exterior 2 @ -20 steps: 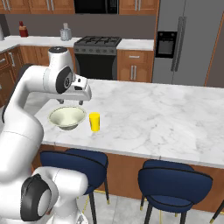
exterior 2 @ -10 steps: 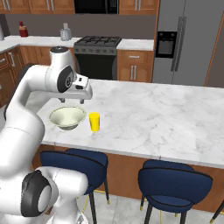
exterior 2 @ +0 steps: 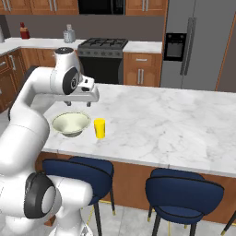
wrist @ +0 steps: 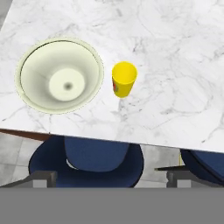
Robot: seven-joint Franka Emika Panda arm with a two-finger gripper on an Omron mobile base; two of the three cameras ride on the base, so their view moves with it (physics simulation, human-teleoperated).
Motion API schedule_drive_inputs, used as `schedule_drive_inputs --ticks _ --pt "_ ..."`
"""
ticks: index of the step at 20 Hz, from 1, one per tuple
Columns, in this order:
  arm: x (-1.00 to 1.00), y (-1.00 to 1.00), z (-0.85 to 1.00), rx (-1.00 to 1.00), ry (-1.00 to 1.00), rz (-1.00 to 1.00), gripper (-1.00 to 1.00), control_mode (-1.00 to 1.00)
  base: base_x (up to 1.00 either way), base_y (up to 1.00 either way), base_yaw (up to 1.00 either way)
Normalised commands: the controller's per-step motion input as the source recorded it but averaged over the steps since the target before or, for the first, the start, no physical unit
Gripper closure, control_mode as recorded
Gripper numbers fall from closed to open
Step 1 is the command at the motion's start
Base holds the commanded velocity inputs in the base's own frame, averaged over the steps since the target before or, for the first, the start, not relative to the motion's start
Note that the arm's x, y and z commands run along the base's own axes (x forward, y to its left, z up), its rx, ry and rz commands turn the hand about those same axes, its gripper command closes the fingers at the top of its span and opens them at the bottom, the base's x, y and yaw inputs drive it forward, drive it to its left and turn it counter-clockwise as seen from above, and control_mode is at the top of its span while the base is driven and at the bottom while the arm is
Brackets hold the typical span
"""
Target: Place the cup inside the bowl on the dining table and move the bowl to any counter.
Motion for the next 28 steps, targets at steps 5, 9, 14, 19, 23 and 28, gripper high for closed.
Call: schedule_drive_inputs --ticks 5,9,14,19,23,28 --pt "0.11 -0.01 0.0 -0.05 0.0 0.0 -1.0 -1.0 0.0 0.0 0.0" --pt "0.08 -0.02 0.0 -0.01 0.0 0.0 -1.0 -1.0 0.0 0.0 0.0" --pt "0.2 0.0 0.0 0.0 0.0 0.0 -1.0 -1.0 0.0 0.0 0.0" --pt "0.26 -0.05 0.0 0.0 0.0 0.0 -1.0 -1.0 0.0 0.0 0.0" --pt "0.11 -0.14 0.0 0.0 0.0 0.0 -1.0 -1.0 0.0 0.0 0.0" --pt "0.0 -0.14 0.0 0.0 0.0 0.0 -1.0 -1.0 0.0 0.0 0.0"
